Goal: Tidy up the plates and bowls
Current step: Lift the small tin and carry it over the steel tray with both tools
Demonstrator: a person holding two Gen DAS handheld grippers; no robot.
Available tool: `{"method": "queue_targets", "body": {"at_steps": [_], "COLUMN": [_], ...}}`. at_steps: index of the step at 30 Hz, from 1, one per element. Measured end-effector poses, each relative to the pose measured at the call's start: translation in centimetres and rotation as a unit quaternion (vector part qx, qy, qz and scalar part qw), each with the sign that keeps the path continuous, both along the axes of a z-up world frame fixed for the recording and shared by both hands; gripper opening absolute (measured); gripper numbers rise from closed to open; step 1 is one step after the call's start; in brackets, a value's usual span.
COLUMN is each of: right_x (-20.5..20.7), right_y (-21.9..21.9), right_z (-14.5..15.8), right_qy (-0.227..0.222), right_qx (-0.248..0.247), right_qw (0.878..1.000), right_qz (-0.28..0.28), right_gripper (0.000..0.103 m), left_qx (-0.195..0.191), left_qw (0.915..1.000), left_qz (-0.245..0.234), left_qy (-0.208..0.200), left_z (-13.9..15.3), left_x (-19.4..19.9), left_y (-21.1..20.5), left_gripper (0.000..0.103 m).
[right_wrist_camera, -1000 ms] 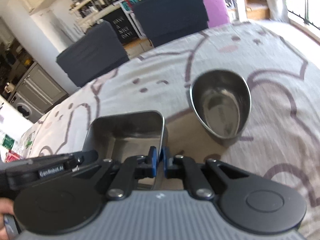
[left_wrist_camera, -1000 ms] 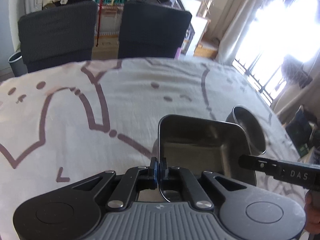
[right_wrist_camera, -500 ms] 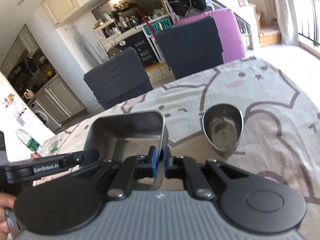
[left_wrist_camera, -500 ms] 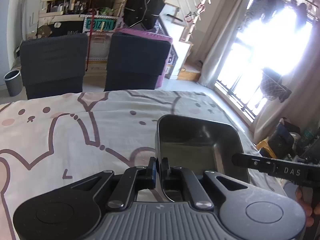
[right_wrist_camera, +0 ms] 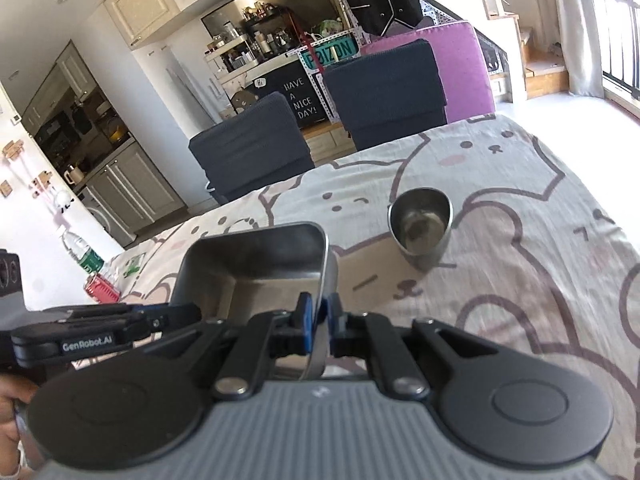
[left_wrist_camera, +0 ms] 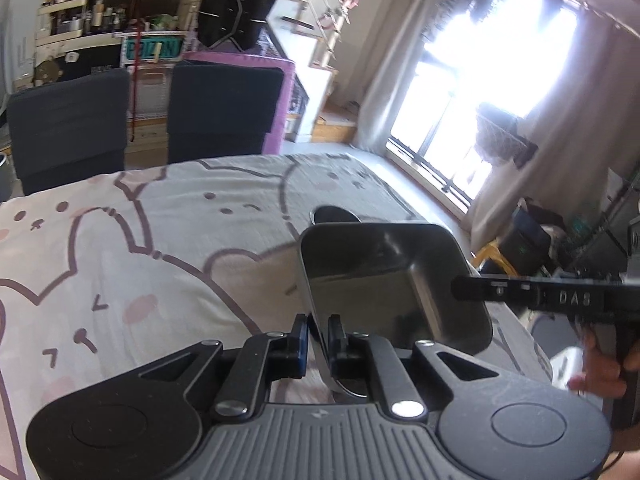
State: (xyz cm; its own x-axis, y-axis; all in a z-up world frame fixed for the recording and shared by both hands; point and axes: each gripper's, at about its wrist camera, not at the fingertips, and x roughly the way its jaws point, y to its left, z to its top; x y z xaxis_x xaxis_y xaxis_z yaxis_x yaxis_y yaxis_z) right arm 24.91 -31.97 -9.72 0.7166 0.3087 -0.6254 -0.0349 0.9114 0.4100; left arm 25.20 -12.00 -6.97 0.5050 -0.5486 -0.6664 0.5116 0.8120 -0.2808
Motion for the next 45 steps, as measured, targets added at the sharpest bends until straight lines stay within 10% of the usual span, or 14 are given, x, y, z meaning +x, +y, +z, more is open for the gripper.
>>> {"method": "queue_targets", "body": {"at_steps": [45], "right_x": [-1.4], "right_y": [-0.8], "right_z": [-3.6], "right_qy": [0.124], "right_qx": [-0.134], "right_qw": [0.982], "right_qz": [0.037], "right_gripper": [0.011], "left_qx": [0.140], "left_qw": [0.9808], "left_qz": [-0.114], "left_qy": [0.073], "left_z": [-8.5], "left_x": [-2.2], "left_y": [-7.0], "left_gripper": [0.016]}}
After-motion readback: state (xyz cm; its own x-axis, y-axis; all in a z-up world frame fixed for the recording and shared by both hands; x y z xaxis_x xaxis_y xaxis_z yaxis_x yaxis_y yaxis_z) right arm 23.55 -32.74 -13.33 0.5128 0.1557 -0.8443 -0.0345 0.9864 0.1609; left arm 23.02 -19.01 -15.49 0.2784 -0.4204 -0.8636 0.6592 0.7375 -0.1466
